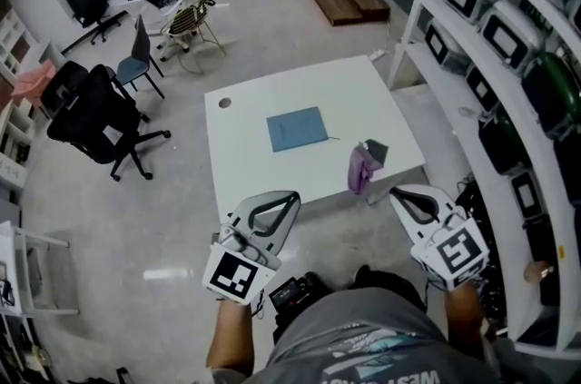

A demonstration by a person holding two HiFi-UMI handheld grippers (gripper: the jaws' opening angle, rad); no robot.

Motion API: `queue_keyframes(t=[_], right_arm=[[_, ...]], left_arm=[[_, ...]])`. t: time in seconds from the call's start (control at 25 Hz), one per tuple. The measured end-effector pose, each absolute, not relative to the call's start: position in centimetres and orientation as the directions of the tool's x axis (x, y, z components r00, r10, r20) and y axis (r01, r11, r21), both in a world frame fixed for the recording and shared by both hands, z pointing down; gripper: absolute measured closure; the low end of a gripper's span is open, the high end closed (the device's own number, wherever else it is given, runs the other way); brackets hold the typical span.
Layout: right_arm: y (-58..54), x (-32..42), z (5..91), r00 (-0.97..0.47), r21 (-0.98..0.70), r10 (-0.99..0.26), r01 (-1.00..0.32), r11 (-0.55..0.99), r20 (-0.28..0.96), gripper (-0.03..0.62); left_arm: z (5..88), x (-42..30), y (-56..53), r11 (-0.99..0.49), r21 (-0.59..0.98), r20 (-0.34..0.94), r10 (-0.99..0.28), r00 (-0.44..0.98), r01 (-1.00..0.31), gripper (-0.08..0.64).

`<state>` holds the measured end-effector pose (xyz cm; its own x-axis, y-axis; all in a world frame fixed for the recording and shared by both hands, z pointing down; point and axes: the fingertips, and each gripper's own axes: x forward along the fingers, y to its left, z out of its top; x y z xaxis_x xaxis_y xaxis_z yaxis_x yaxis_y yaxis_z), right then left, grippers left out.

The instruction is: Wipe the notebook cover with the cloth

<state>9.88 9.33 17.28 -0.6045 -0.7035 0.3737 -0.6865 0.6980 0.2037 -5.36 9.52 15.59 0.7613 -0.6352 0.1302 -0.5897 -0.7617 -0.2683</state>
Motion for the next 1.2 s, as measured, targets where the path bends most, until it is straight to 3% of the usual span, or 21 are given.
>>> queue_keyframes(t=[0.64,1.2], right_arm=[[-0.8,9.7,20.8,-0.624,0.172,-0.658,-0.658,0.733,0.421,0.560],[-10.7,11.5,29.5,-0.596,0.082,-0.591,-0.663,0.744,0.544,0.558]], left_arm=[[18.1,-8.0,3.7,-0.723,-0.247,0.222,-0.690,0.688,-0.645,0.558],[22.7,-8.5,-5.3,-0.691,-0.163,0.323,-0.712,0.624,-0.704,0.558]])
